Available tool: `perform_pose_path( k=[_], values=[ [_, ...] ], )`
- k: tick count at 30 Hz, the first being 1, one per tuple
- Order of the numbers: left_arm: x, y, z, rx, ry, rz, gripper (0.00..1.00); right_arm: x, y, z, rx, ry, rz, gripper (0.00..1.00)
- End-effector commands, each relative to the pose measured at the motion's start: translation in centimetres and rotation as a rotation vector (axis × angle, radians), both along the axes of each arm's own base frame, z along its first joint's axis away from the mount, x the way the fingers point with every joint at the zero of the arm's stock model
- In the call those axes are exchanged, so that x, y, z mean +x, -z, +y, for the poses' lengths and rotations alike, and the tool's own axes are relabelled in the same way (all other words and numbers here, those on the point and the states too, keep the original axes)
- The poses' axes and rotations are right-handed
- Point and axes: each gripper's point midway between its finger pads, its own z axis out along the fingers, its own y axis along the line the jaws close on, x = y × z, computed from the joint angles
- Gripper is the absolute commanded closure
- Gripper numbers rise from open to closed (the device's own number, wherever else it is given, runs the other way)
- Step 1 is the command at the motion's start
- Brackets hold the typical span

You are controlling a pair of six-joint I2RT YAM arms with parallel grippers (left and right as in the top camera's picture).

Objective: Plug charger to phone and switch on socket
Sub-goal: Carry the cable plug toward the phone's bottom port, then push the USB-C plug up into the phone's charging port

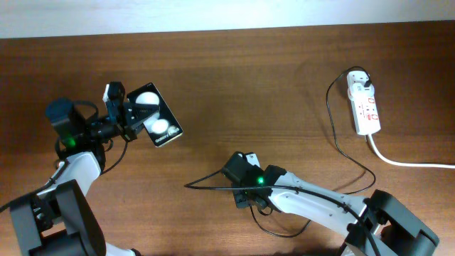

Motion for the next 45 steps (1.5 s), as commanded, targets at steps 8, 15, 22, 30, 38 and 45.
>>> perform_pose_path(
  k=[8, 15, 22, 30, 38, 45],
  values=[
    [-0.6, -0.4, -2.4, 0.006, 0.084, -0.038, 1.0, 0.5, -10.3, 4.0, 0.275, -0.03, -0.056, 0.96],
    [0.2, -0.3, -8.6, 0.06, 0.104, -0.113, 1.0, -2.4, -19.2, 3.3, 0.543, 0.035, -0.11, 0.96],
    [-1.1, -1.3, -10.3, 0.068, 0.19, -0.248, 1.0, -0.1, -19.0, 5.0, 0.514, 0.007, -0.246, 0.96],
    [-1.4, -0.3, -10.4, 0.052, 0.205, -0.141, 1.0, 1.3, -18.4, 6.7, 0.525, -0.013, -0.275, 0.96],
    [-1.9, -0.4, -10.4, 0.059, 0.23, -0.204, 1.0, 1.6, -18.7, 6.9, 0.538, -0.009, -0.288, 0.96],
    [-1.9, -0.4, -10.4, 0.059, 0.231, -0.204, 1.0, 1.8, -19.1, 7.2, 0.556, -0.01, -0.301, 0.96]
  ],
)
